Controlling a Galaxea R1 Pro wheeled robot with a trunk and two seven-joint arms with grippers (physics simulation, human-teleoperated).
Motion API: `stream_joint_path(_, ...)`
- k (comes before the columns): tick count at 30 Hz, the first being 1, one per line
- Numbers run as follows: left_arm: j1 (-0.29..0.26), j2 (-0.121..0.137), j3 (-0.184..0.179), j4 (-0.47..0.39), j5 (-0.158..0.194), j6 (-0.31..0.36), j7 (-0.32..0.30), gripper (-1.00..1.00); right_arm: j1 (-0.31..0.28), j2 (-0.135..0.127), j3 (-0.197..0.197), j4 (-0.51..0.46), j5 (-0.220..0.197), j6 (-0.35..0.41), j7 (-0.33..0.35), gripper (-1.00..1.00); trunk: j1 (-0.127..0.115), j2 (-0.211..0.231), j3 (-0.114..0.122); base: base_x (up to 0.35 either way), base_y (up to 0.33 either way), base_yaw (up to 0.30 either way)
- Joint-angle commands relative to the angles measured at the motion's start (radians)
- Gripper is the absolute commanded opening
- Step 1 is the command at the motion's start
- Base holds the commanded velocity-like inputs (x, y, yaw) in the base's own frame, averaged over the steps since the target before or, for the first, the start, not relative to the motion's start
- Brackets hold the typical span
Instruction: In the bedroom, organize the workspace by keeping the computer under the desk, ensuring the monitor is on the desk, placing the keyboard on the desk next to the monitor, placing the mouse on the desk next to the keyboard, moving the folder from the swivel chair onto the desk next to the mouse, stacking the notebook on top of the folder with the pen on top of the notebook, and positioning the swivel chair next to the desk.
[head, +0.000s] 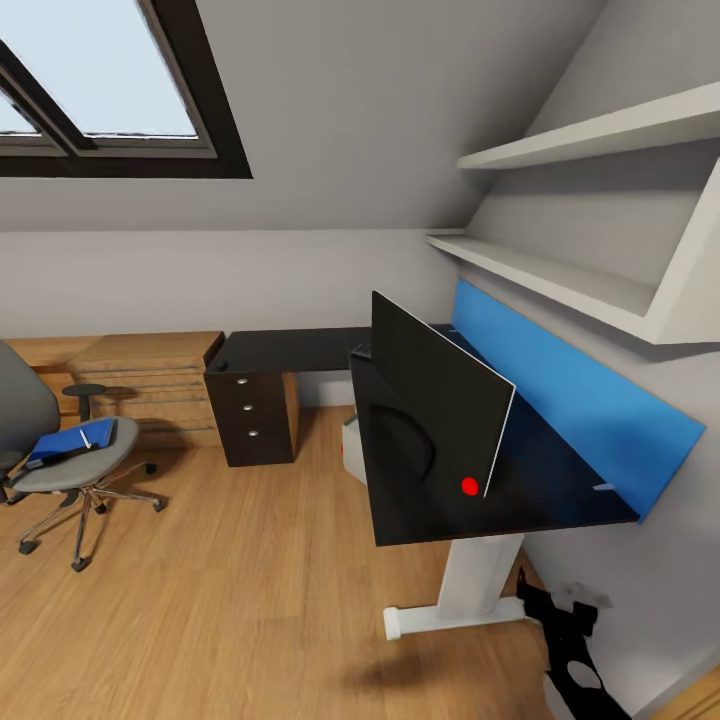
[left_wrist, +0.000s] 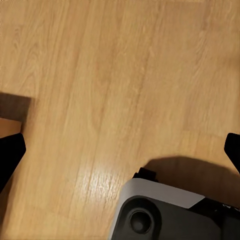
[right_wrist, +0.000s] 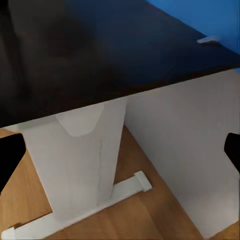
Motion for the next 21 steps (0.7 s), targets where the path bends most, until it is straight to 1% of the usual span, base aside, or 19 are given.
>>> stream_joint_path(1,-0.001,0.002,-0.008,0.0,0.01,-0.007,0.006,1.0,-0.081,-0.018,-0.008,0.006,-0.009,0.045,-0.003,1.0,0.001,-0.002,-0.002,0.0,0.0,0.0)
stream_joint_path(6,-0.001,0.003,-0.007,0.001,0.012,-0.028,0.006,1.0,-0.208,-0.044,-0.014,0.066,-0.008,0.1,0.004,1.0,0.001,-0.002,-0.002,0.0,0.0,0.0)
stream_joint_path(7,-0.001,0.004,-0.007,0.001,0.013,-0.041,0.006,1.0,-0.256,-0.05,-0.015,0.094,-0.005,0.12,0.017,1.0,0.001,-0.002,-0.002,0.0,0.0,0.0)
stream_joint_path(12,-0.001,0.004,-0.006,0.001,0.014,-0.063,0.006,1.0,-0.361,-0.063,-0.015,0.153,-0.002,0.185,0.06,1.0,0.001,-0.002,-0.002,0.0,0.0,0.0)
stream_joint_path(13,-0.001,0.003,-0.006,0.001,0.014,-0.065,0.006,1.0,-0.377,-0.067,-0.015,0.164,-0.003,0.199,0.068,1.0,0.001,-0.002,-0.002,0.0,0.0,0.0)
stream_joint_path(14,-0.001,0.004,-0.006,0.001,0.014,-0.069,0.006,1.0,-0.4,-0.078,-0.016,0.188,-0.005,0.221,0.081,1.0,0.001,-0.002,-0.002,0.021,-0.006,0.0)
stream_joint_path(17,-0.001,0.004,-0.006,0.001,0.015,-0.071,0.006,1.0,-0.42,-0.091,-0.017,0.22,-0.008,0.24,0.095,1.0,0.001,-0.002,-0.002,0.081,-0.053,0.0)
stream_joint_path(21,-0.001,0.004,-0.006,0.001,0.015,-0.073,0.006,1.0,-0.433,-0.099,-0.017,0.246,-0.009,0.25,0.106,1.0,0.001,-0.002,-0.002,0.167,-0.141,0.0)
